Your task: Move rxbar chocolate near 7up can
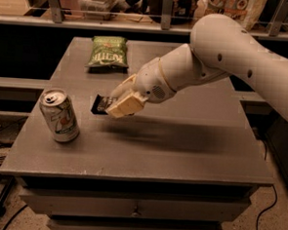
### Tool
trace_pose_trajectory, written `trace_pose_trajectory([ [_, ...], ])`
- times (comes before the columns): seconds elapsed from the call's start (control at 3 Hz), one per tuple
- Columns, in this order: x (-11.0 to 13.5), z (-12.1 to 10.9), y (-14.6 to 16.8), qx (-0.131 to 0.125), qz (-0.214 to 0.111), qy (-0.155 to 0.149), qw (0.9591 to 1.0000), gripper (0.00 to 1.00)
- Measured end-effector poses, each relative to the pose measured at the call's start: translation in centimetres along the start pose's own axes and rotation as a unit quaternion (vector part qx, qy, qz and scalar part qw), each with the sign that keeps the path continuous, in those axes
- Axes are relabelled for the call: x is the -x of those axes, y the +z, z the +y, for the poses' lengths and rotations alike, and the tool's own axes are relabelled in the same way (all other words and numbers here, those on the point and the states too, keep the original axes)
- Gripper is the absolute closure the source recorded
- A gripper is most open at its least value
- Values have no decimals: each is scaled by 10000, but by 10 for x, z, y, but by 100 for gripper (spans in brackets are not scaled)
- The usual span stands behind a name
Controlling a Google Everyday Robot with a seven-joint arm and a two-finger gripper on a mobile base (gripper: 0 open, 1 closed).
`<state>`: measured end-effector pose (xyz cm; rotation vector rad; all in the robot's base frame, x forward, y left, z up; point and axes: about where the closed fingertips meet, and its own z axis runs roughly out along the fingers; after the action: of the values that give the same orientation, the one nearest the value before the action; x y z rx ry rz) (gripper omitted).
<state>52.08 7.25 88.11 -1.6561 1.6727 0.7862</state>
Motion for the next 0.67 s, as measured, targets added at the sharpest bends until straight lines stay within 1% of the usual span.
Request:
trace_pose_trajectory([
  [0.33,-1,6,2,38,-59,-38,10000,28],
  [0.67,14,27,15,365,-359,-190,9985,4],
])
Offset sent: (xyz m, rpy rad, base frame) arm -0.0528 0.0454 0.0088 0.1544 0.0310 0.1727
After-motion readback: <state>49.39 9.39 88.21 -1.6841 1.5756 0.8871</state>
